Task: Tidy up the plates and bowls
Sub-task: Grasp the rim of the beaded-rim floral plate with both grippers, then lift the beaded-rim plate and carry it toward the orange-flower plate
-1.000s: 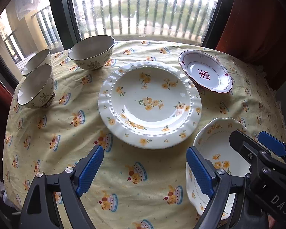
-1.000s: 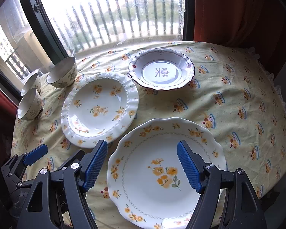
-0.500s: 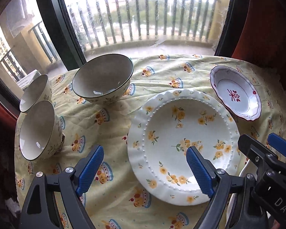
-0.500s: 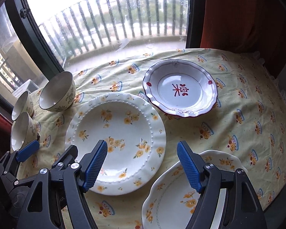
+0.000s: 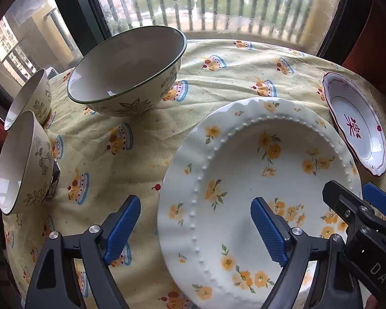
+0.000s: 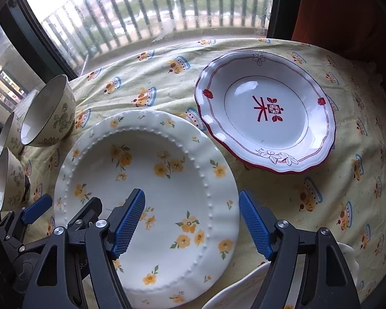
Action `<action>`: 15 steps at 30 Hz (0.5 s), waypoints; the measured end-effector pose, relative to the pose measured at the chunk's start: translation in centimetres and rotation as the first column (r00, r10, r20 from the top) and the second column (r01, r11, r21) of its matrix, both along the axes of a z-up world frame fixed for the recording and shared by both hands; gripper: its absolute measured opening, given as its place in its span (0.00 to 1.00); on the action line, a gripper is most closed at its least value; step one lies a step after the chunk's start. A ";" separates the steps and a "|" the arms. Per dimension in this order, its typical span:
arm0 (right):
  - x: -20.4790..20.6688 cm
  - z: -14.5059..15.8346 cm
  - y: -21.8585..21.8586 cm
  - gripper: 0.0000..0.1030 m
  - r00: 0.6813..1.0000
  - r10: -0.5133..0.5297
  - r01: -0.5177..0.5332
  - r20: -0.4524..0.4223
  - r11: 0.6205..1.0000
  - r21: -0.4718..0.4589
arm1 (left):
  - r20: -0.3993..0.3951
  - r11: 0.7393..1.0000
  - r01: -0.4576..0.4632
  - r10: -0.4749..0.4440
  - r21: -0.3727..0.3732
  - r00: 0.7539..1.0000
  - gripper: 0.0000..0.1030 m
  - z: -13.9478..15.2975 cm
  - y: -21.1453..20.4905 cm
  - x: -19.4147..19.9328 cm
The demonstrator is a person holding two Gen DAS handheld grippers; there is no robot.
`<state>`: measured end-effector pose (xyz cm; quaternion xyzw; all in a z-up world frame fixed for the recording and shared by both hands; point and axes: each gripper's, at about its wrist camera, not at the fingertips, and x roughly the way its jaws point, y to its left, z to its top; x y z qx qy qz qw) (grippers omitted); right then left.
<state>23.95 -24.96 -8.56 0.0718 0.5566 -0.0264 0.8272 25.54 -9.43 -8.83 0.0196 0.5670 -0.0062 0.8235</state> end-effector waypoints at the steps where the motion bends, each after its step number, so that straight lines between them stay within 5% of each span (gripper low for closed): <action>1: 0.2 -0.2 -0.1 0.76 1.000 0.000 0.000 -0.004 1.000 -0.006 | -0.004 1.000 0.000 0.000 0.002 1.000 0.85 -0.2 -0.1 0.1; 15: 0.6 -1.1 -0.1 0.69 0.999 0.009 -0.010 -0.048 1.000 -0.023 | -0.028 0.999 0.031 -0.031 -0.009 0.999 0.76 -1.0 -0.9 0.4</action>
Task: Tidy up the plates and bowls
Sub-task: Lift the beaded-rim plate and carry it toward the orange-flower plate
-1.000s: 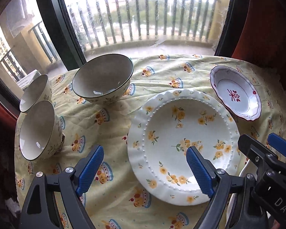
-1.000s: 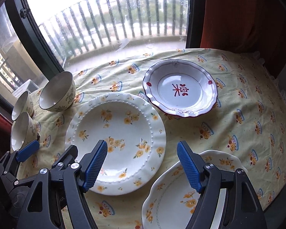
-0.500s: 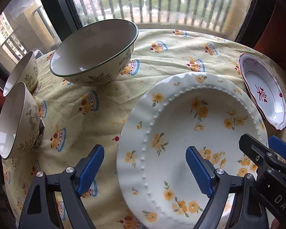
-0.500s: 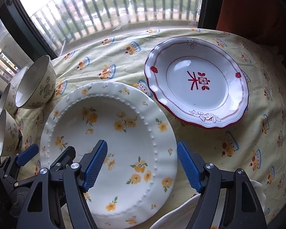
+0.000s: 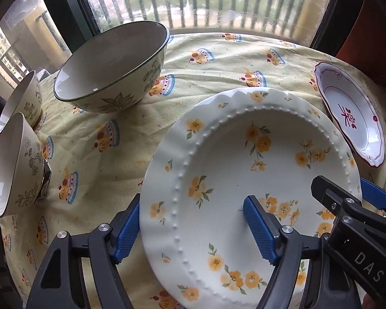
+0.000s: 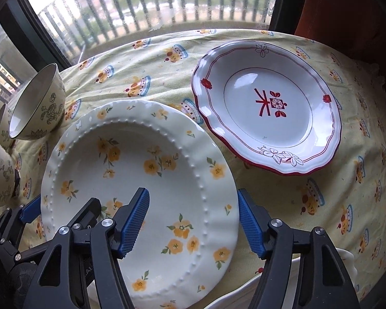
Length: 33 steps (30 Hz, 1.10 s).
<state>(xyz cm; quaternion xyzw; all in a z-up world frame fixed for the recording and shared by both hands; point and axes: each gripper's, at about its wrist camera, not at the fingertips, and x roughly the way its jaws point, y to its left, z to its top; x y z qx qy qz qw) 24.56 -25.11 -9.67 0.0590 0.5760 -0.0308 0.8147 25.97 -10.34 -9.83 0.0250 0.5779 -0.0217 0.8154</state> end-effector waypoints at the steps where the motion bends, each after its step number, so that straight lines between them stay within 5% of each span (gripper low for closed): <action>1: -0.1 0.0 0.1 0.69 1.000 -0.001 0.001 -0.005 1.000 0.006 | -0.006 1.000 -0.008 0.008 0.002 1.000 0.76 0.0 0.2 -0.2; 17: -4.3 -0.2 4.4 0.62 0.995 0.083 -0.082 -0.053 0.996 0.021 | -0.051 0.999 -0.036 0.036 0.008 0.998 0.74 -0.3 4.3 -4.6; 26: -4.6 -0.8 5.0 0.61 0.994 0.109 -0.109 -0.026 0.994 -0.012 | -0.044 1.000 -0.031 0.031 0.005 0.999 0.72 -0.9 4.1 -4.0; 30: -4.4 -1.2 5.1 0.57 0.990 0.142 -0.142 -0.015 0.989 -0.034 | -0.051 0.994 -0.098 0.095 -0.053 0.994 0.71 -0.2 5.8 -5.0; 33: -4.4 -1.1 5.1 0.57 0.989 0.144 -0.145 -0.018 0.989 -0.032 | -0.024 0.997 -0.077 0.077 0.012 0.997 0.73 -0.2 4.8 -5.4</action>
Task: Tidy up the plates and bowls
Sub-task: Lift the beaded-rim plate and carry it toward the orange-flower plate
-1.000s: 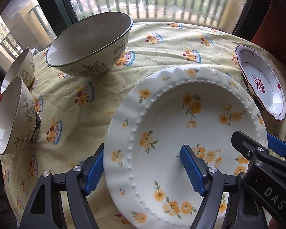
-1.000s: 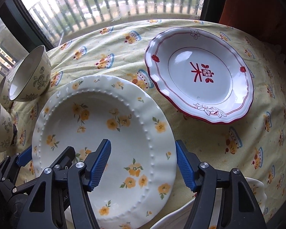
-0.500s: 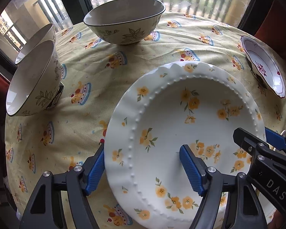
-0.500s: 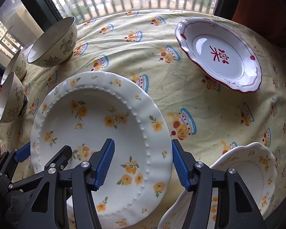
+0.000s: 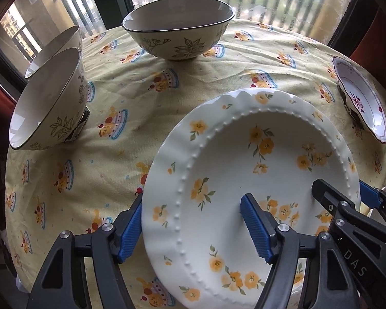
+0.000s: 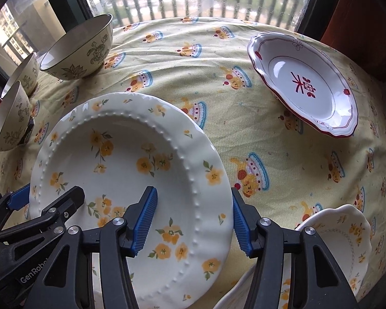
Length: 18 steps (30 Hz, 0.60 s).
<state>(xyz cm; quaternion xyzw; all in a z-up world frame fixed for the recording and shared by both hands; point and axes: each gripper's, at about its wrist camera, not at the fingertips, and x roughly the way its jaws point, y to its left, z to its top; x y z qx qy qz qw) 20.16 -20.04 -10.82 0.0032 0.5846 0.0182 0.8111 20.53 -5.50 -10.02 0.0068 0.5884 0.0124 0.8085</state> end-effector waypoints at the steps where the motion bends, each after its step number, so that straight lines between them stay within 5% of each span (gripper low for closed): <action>1: 0.1 0.0 -0.1 0.57 1.000 -0.009 0.009 -0.008 1.000 0.000 | -0.006 1.000 0.000 0.000 -0.005 1.000 0.73 0.0 0.0 0.0; 18: -3.0 3.3 0.5 0.57 0.997 -0.074 0.075 0.015 0.997 -0.032 | 0.036 0.999 0.032 -0.031 -0.028 0.999 0.70 3.8 0.5 -2.7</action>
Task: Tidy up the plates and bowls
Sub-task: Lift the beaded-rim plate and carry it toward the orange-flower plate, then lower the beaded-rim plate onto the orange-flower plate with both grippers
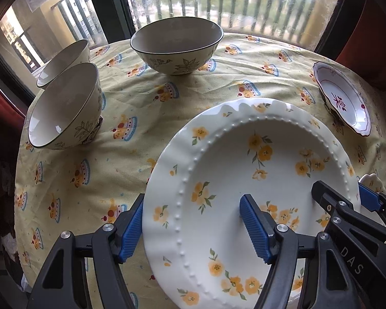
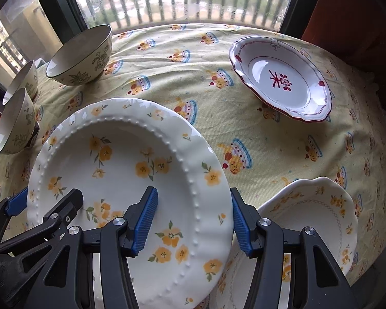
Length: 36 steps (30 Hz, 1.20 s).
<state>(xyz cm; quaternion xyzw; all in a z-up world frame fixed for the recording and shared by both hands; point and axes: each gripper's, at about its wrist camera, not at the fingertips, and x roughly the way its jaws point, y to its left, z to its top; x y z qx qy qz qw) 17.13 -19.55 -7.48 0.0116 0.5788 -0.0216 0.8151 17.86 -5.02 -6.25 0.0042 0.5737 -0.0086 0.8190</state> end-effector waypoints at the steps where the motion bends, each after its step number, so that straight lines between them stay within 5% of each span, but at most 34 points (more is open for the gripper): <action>1: -0.3 0.4 0.1 0.57 1.000 -0.009 0.009 0.009 1.000 -0.003 | 0.005 1.000 0.003 -0.003 -0.005 1.000 0.70 0.3 0.1 -0.2; 17: -5.7 3.7 -2.2 0.57 0.992 -0.106 0.105 0.071 0.994 0.009 | 0.086 0.998 0.061 -0.060 -0.010 0.995 0.70 3.7 -2.3 -4.4; 36: -7.8 3.3 -13.1 0.57 0.999 -0.032 0.031 0.039 0.999 0.016 | 0.056 1.000 -0.010 0.011 -0.024 0.998 0.70 3.1 -12.9 -7.8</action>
